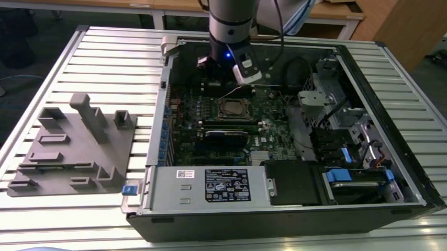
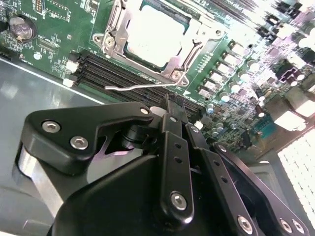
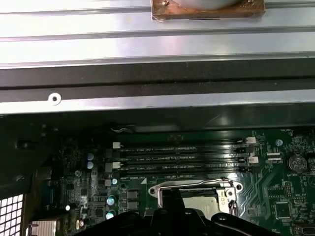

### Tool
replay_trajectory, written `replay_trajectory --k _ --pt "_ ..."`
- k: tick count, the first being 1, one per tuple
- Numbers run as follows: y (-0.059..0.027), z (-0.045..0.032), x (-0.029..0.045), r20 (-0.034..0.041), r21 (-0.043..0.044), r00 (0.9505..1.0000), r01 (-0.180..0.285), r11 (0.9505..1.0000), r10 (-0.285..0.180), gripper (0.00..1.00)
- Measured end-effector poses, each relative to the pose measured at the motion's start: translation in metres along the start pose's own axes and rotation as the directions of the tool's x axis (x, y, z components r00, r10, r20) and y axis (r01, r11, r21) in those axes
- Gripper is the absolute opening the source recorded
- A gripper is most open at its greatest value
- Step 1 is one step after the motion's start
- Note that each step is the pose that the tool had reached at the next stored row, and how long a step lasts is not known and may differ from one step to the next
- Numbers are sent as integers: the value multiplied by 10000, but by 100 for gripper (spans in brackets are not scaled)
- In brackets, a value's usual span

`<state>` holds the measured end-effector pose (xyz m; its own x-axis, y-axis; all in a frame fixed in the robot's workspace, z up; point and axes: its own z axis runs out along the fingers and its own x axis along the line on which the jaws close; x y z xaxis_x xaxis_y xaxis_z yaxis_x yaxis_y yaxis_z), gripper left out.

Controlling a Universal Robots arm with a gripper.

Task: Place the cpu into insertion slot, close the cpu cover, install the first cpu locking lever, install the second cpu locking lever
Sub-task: 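Install the first cpu locking lever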

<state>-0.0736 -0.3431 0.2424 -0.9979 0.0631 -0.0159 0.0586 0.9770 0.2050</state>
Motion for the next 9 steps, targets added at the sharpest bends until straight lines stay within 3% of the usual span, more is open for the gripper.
replay_trajectory --k 9 --pt "83 68 -102 2 22 10000 -1 10000 1 11"
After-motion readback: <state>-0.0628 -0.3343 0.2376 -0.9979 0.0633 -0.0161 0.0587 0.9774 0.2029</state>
